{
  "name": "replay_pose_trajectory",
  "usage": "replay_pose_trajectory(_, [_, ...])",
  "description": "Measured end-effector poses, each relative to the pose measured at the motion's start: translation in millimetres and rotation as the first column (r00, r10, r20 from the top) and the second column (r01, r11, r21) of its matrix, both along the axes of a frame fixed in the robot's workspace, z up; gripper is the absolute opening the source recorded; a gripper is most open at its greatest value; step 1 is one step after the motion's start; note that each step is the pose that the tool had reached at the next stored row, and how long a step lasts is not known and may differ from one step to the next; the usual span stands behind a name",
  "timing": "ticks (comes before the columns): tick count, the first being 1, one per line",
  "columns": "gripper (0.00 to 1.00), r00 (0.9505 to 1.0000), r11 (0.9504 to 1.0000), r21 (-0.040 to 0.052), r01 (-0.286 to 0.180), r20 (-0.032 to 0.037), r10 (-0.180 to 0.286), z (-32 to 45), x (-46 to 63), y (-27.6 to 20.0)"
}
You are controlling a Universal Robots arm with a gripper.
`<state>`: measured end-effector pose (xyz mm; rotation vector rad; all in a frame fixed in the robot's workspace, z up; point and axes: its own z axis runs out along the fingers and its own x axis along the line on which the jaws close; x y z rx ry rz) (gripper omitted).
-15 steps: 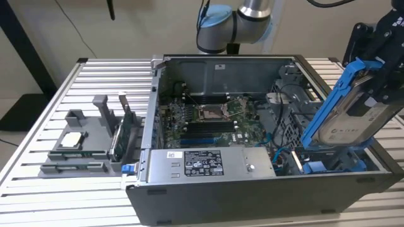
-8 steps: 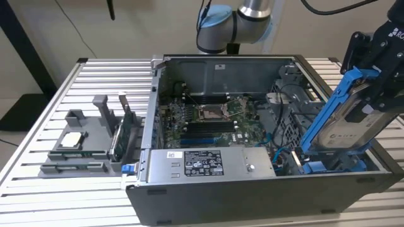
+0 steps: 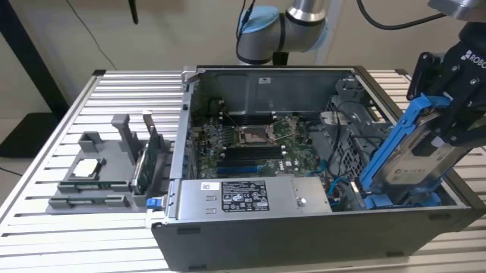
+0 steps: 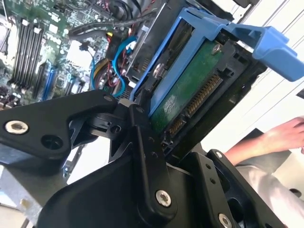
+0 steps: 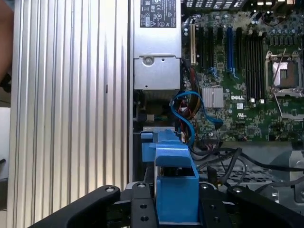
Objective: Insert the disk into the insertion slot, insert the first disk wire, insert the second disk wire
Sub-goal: 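Insert the disk into the insertion slot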
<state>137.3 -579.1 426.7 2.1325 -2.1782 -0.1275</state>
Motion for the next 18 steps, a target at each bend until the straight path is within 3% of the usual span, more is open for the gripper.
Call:
replay_pose_trajectory(9, [0.33,1.0000,1.0000,-0.0006,0.000,0.0004,0.000,-15.1,1.2,1.5])
replay_pose_trajectory(18, [0.33,1.0000,1.0000,-0.0001,0.001,0.0075,-0.001,-17.5,3.5,9.1])
